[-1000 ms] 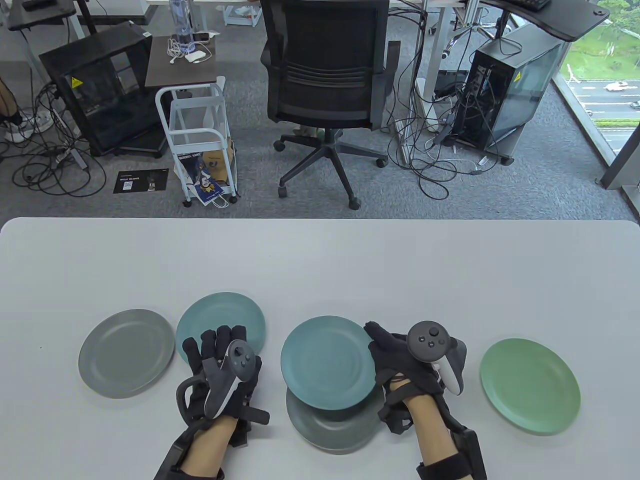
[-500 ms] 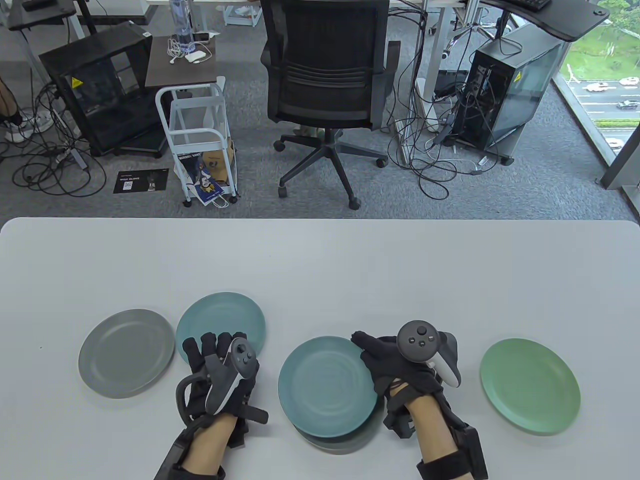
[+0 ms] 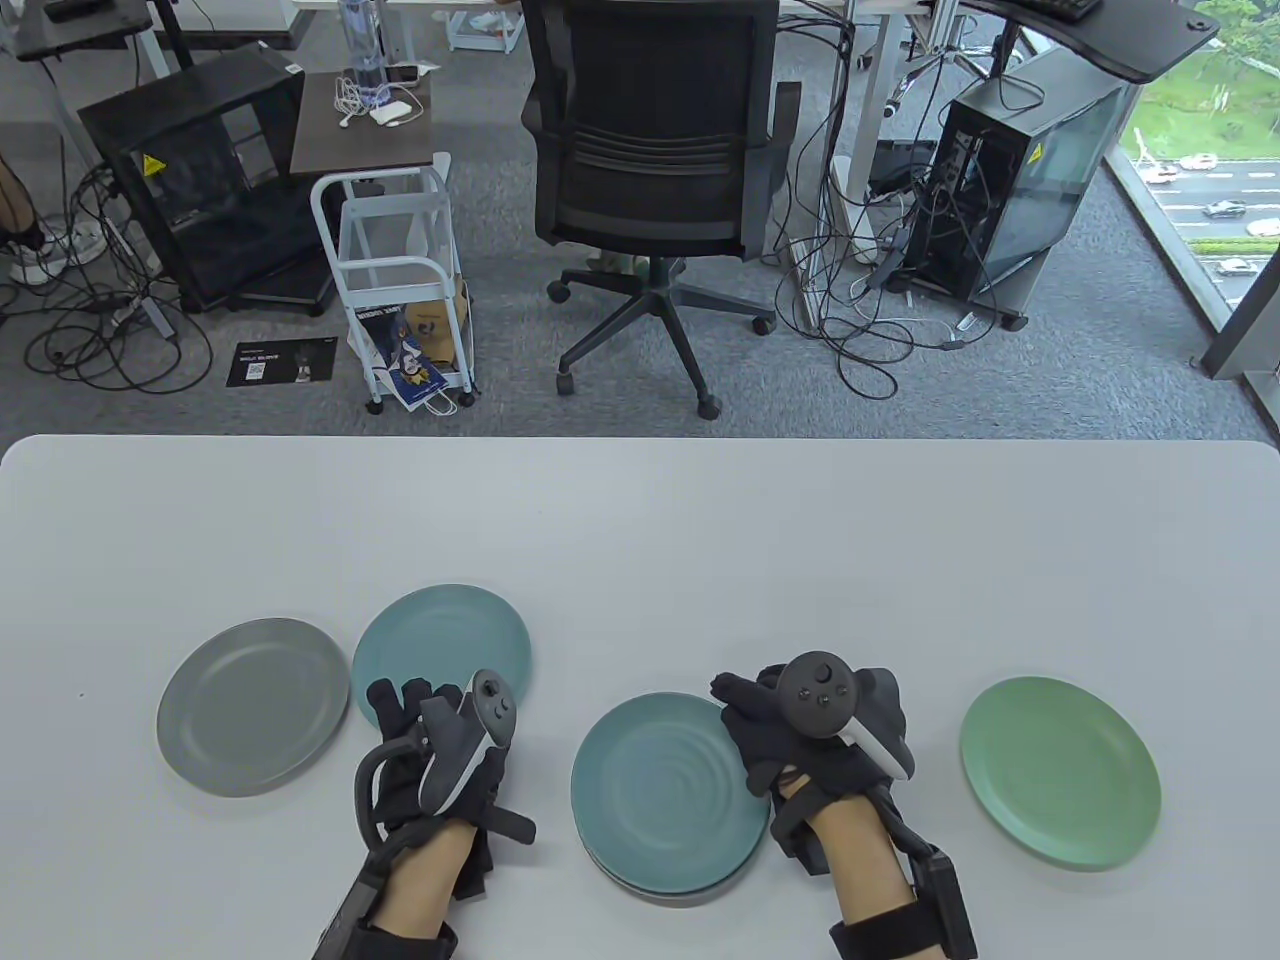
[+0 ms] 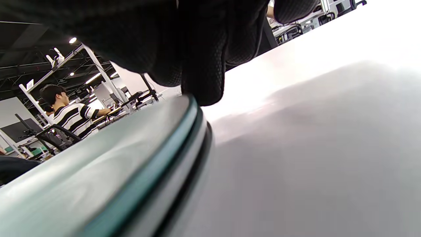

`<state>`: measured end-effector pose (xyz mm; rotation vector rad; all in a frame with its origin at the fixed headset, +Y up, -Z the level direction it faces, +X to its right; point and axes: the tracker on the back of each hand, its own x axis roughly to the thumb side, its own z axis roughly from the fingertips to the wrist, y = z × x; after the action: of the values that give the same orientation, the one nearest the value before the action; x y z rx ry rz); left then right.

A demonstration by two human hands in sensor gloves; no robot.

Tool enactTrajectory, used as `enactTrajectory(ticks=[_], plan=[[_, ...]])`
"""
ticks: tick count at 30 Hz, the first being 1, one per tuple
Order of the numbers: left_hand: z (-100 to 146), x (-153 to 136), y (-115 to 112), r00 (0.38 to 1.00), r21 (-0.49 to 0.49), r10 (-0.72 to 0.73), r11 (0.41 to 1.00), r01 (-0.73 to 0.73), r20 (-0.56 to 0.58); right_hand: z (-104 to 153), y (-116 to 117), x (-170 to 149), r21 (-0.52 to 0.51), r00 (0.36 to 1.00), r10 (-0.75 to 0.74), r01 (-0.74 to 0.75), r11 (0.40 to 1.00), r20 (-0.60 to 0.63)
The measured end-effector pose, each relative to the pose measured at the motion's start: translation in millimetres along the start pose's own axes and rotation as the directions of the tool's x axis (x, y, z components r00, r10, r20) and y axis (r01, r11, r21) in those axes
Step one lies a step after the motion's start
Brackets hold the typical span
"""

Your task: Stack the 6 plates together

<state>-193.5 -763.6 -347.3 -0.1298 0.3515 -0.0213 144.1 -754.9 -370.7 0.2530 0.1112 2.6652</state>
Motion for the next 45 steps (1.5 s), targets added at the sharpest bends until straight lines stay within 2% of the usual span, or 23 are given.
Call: enactTrajectory(ticks=[3,7,15,19,30,37,45], plan=[[0,3,1,1.0,0.004,-0.024,1.0,0.024,-0.003,0,0,1,-0.031,0.999,0.037,-0.037,0.999,-0.002],[1,8,3,0.995,0.032,-0.099,0.995,0.099,-0.01,-1,5,2,-0.011,1.0,0.003,-0.003,1.0,0.003],[8,21,8,0.974,0.147,-0.226,0.964,0.221,0.021,-1,3,-1,-0.031,0.998,-0.057,0.057,0.998,0.002],[14,21,14,0.98,0.271,-0.2,0.944,0.186,0.022,-2,5,-4,-0.031,0.998,-0.055,0.055,0.998,-0.006],[23,19,24,0.988,0.45,-0.139,0.888,0.096,0.064,-2,3,-7,-0.059,0.998,-0.069,0.068,0.996,-0.016],[23,17,27,0.992,0.453,-0.092,0.89,0.045,0.083,-3,3,-11,-0.081,0.996,-0.077,0.073,0.994,-0.04],[35,21,36,0.988,0.527,-0.078,0.85,-0.003,0.131,-2,-1,-2,-0.122,0.999,-0.013,0.007,0.993,-0.048]])
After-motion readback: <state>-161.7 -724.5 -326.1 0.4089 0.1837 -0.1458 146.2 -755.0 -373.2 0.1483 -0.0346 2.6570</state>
